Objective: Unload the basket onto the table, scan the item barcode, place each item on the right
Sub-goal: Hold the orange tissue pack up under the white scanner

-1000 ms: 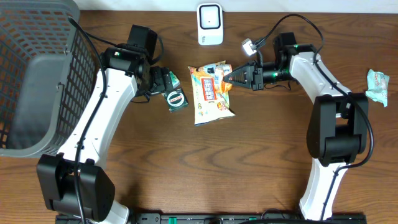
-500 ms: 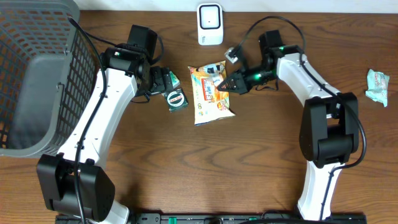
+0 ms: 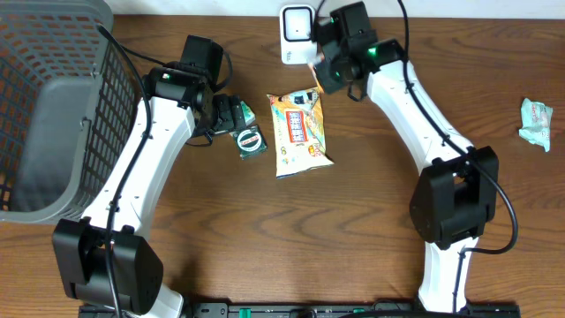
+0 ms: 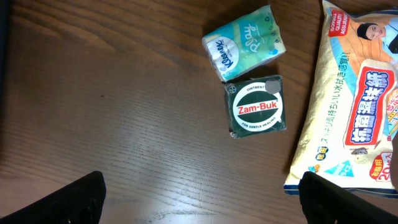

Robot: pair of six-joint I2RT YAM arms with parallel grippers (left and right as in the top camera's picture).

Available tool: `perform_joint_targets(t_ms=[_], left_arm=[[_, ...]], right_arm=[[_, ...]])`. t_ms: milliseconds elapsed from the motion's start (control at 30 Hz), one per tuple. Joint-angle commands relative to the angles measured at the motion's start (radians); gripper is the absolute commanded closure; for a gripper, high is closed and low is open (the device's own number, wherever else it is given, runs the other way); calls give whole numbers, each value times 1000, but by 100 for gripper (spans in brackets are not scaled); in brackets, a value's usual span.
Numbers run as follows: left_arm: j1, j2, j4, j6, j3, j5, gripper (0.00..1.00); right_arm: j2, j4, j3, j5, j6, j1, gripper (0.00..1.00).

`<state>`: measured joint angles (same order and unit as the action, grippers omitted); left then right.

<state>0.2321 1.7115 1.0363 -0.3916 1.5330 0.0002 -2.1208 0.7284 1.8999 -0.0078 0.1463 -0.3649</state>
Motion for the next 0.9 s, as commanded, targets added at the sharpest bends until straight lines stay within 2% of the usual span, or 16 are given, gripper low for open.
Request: perform_joint_targets(t_ms=[0,167,467,633,733,867], left_arm=[[-3,0,3,5,8,-11,2],[-3,0,3,5,8,-11,2],[-3,0,3,5,8,-11,2],[-3,0,3,5,8,-11,2],[-3,0,3,5,8,-11,2],[-3,0,3,5,8,-11,2]], right_arm=[[10,-80,11,82,16,1,99],[-5,-234,11,80,21,-7,99],[-89,-505,12,140,135,-38,99],[-167,-536,97,183,195,-38,99],[-233,-529,187,185,293,-38,99],[-298,-579,221,210,561,-45,99]])
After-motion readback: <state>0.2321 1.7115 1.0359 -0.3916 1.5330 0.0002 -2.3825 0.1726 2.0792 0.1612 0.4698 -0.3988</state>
